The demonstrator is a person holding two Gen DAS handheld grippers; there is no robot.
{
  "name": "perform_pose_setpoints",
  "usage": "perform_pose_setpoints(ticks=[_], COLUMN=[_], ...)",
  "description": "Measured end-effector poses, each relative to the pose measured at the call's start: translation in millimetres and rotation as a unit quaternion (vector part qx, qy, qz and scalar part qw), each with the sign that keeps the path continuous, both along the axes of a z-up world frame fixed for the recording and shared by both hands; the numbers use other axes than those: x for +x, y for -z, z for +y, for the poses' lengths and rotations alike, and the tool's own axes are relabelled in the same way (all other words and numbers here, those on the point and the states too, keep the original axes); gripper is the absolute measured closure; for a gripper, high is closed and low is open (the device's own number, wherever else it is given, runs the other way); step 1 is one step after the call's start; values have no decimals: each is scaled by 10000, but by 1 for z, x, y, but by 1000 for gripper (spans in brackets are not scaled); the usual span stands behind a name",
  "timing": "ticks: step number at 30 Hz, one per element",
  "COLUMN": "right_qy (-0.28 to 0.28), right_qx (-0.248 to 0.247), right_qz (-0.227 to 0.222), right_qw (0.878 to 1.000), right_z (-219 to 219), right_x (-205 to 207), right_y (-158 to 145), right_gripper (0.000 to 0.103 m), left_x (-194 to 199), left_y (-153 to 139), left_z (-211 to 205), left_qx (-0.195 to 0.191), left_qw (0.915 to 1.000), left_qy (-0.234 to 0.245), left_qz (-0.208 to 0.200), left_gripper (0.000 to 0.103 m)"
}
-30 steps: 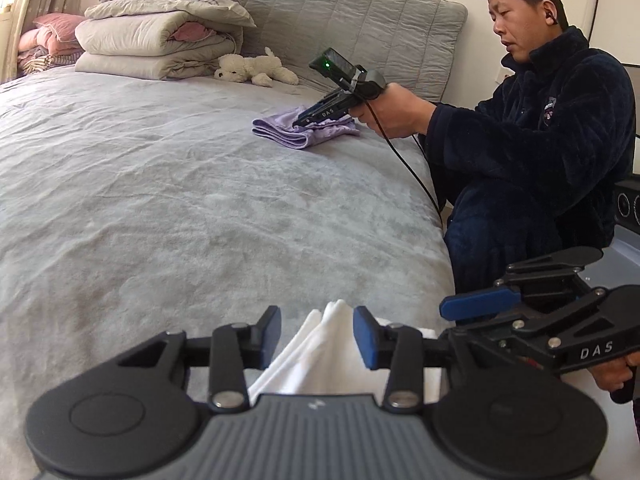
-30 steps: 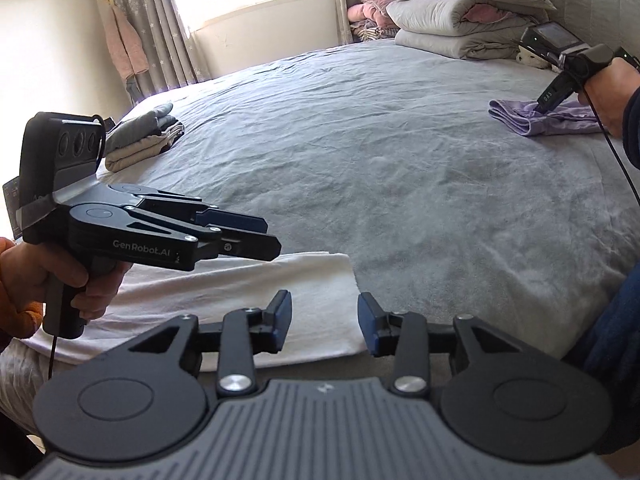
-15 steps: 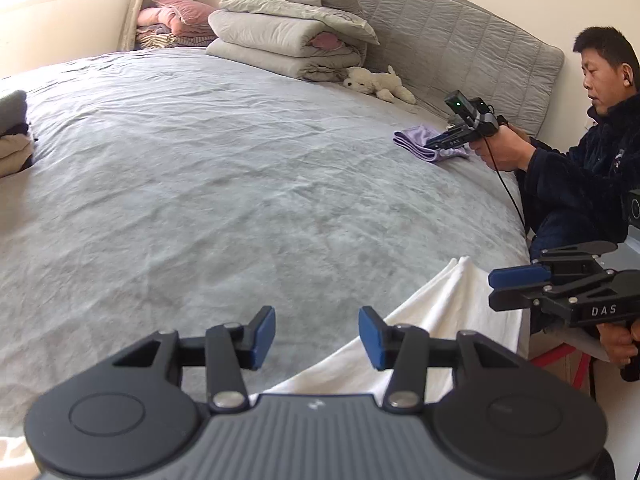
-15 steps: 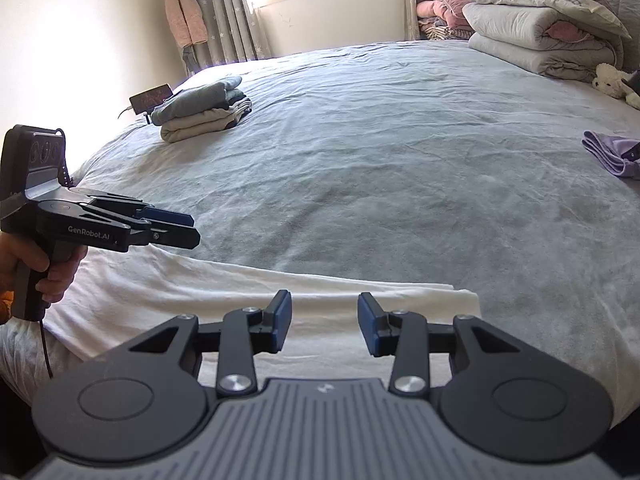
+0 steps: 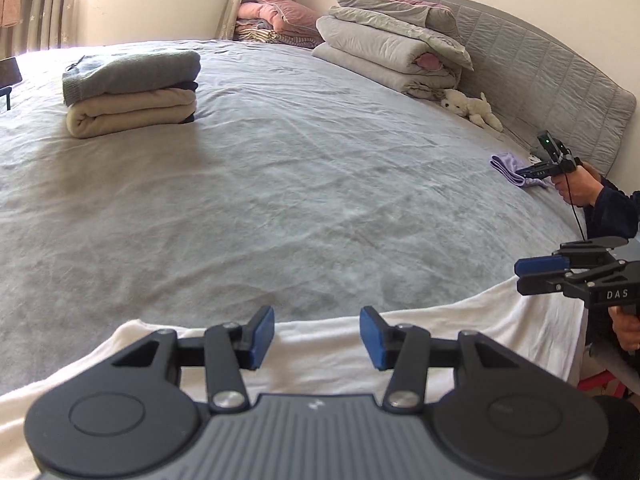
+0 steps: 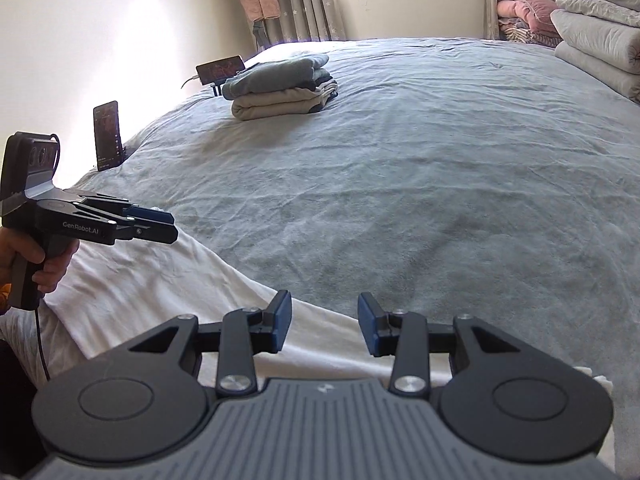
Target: Fold clothes
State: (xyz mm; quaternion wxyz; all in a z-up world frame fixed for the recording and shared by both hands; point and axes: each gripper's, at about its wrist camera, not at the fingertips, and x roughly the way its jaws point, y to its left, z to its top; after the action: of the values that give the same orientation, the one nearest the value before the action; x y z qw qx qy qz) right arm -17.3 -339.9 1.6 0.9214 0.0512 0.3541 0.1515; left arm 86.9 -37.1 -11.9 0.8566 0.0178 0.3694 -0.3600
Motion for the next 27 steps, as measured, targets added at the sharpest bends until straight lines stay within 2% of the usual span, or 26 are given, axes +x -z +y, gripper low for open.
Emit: perform_pose_setpoints(ticks=[15, 19, 21, 22, 24, 27], right_qy=[-909, -1008, -1012, -1003, -969, -919], right_qx=[-2, 1, -15, -24, -10, 22], right_qz=[221, 286, 312, 322, 335, 283], right_qw=[9956, 9945, 9944, 9944, 9947, 9954], right_z=[64, 74, 77, 78, 78, 78], right_x=[55, 62, 63, 63, 63, 62], right_y=[7, 11, 13, 14, 15, 14], right_gripper=[62, 62, 62, 62, 62, 62], left_x=[29, 40, 44, 45, 41, 30], left_y=[5, 11, 14, 15, 14, 6], left_z=[74, 77, 75, 73, 70, 71], left_qx=[153, 78, 8, 8, 32, -97], left_qw=[9973, 9986, 9992, 9992, 9995, 9977], left_qy=[-714, -498, -309, -267, -323, -451], left_qz=[-53, 168, 273, 294, 67, -503], left_gripper=[55, 58, 73, 92, 98, 98])
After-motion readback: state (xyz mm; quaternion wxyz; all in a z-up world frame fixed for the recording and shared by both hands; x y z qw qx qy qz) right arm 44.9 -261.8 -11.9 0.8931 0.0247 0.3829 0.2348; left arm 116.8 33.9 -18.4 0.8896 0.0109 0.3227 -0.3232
